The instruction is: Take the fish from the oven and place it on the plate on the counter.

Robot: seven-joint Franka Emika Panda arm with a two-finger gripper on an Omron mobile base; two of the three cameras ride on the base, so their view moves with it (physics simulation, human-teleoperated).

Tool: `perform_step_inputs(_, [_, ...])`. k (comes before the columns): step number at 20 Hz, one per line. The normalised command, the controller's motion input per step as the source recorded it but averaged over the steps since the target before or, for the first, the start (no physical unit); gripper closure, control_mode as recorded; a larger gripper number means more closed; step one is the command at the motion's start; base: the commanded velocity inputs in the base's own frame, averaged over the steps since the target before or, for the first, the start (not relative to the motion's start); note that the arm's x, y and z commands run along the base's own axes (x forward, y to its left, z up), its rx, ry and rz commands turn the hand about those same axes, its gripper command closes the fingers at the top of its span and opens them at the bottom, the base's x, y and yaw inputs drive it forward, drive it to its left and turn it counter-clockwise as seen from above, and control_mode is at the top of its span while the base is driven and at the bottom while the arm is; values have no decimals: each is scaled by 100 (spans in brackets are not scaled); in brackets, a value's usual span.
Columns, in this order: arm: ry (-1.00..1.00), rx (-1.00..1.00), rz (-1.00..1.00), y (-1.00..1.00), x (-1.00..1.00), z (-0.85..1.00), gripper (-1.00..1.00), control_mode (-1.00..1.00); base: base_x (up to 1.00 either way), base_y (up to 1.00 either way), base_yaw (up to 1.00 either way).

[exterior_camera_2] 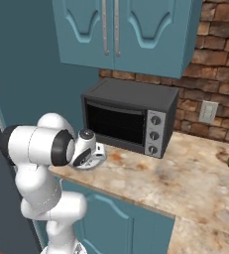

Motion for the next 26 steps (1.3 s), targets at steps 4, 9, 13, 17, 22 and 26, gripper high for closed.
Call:
perform_step_inputs(4, [-2,0,-1,0,-10,5,-100,-100,0,0,0])
perform_step_inputs(9, [-13,0,-6,0,-34,51,-100,-100,0,0,0])
perform_step_inputs(13, [-15,0,-8,0,-44,71,-100,-100,0,0,0])
perform_step_inputs(17, [-14,0,-11,0,-52,98,-100,-100,0,0,0])
perform_step_inputs(22, [-7,0,-9,0,-46,81,-100,-100,0,0,0])
perform_step_inputs(26, [7,-10,-1,23,10,-34,-100,-100,0,0,0])
